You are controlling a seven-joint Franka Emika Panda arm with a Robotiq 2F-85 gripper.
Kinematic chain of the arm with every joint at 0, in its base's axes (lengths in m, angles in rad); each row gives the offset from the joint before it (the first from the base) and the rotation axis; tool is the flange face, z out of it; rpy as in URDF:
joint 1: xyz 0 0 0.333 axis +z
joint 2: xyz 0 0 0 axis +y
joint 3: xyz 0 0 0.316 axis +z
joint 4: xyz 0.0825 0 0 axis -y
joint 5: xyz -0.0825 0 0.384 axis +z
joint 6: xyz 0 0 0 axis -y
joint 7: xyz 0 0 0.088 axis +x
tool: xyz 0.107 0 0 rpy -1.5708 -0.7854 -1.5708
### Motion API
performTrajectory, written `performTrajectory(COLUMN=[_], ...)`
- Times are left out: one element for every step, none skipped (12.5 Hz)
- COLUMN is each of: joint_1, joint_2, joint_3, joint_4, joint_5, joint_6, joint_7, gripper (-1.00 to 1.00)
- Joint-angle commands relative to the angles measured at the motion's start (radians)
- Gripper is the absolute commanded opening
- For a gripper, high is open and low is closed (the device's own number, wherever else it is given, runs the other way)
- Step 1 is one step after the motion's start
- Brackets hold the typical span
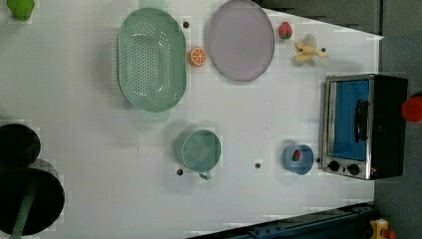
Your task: Pick Ketchup from oven and place it on table.
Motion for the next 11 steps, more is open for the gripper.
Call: performTrajectory(joint_1=[0.067,0.078,0.088,0.096,0.105,0.113,0.120,0.129,0.137,0.145,0.152], joint_2=[-0.057,-0.057,-0.056,-0.056,-0.056,-0.057,-0.059,-0.062,-0.067,-0.069,-0.069], joint_3=[0.109,0.146,0.184,0.218,0.249,0.275,0.292,0.307,0.320,0.333,0.344], joint_4=[0.042,0.041,0.035,0.024,0.008,-0.014,-0.046,-0.084,-0.126,-0.170,-0.212], joint_5=[0.015,0.015,0.015,0.015,0.015,0.013,0.001,-0.017,-0.037,-0.050,-0.056], joint_6=[-0.055,-0.060,-0.061,-0.061,-0.061,-0.060,-0.058,-0.057,-0.051,-0.023,0.022], joint_7=[-0.240,-0.277,-0.294,-0.294,-0.286,-0.272,-0.238,-0.196,-0.153,-0.109,-0.077], gripper=[0.29,0.29,0.29,0.29,0.29,0.29,0.29,0.29,0.29,0.29,0.29])
